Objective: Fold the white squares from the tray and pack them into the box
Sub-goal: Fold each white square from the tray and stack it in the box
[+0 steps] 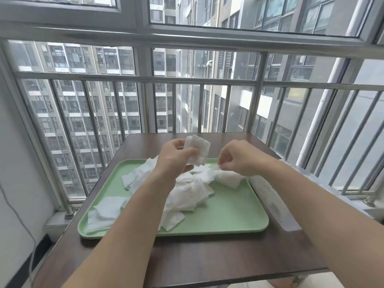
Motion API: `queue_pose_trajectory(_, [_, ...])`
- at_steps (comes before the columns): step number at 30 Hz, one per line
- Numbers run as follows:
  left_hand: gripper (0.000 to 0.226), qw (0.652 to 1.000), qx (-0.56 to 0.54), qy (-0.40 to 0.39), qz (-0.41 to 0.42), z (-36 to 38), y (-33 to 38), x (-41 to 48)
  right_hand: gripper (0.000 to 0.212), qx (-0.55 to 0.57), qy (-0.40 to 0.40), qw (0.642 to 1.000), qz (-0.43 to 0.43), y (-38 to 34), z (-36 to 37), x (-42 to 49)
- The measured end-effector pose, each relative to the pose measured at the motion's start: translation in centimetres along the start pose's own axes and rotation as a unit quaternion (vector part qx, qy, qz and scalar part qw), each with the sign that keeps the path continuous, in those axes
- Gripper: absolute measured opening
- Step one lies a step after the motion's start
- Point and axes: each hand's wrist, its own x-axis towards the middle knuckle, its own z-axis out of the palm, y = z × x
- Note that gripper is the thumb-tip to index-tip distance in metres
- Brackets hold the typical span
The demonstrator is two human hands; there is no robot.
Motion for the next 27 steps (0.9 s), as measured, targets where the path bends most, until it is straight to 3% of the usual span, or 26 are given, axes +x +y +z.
queue_pose_trajectory(4, [0.025, 1.0, 0.002, 0.013, -0.006, 0.0, -0.2, 0.1, 0.008, 0.155, 0.012, 0.988, 0.026, 0.7, -1.4, -0.7])
queue_pose_trajectory(8, [0.028, 1.0, 0.002, -0.003, -0.015, 0.2, -0.3, -0.1, 0.013, 0.364, -0.047, 0.93, 0.014, 0.6, -2.9, -1.7])
queue_pose_trajectory(15, [0.037, 0.996, 0.0, -0.09, -0.004, 0.8, -0.2, -0.8, 0.016, 0.472, -0.104, 0.875, -0.02, -0.1, -2.5, -1.5])
queue_pose_trajectory(20, [0.027, 0.992, -0.007, -0.122, -0.002, 0.7, 0.0, -1.0, 0.011, 0.558, -0.119, 0.821, -0.029, 0.0, -2.1, -1.2])
queue_pose_trajectory(23, [0.023, 0.99, -0.018, -0.141, -0.011, 0.8, -0.1, -1.0, 0.013, 0.543, -0.091, 0.835, -0.017, 0.0, -2.0, -1.2])
queue_pose_trajectory(27, [0.017, 0.989, -0.023, -0.145, -0.019, 0.9, -0.1, -1.0, 0.017, 0.41, -0.001, 0.912, 0.015, -0.7, -1.7, -1.2])
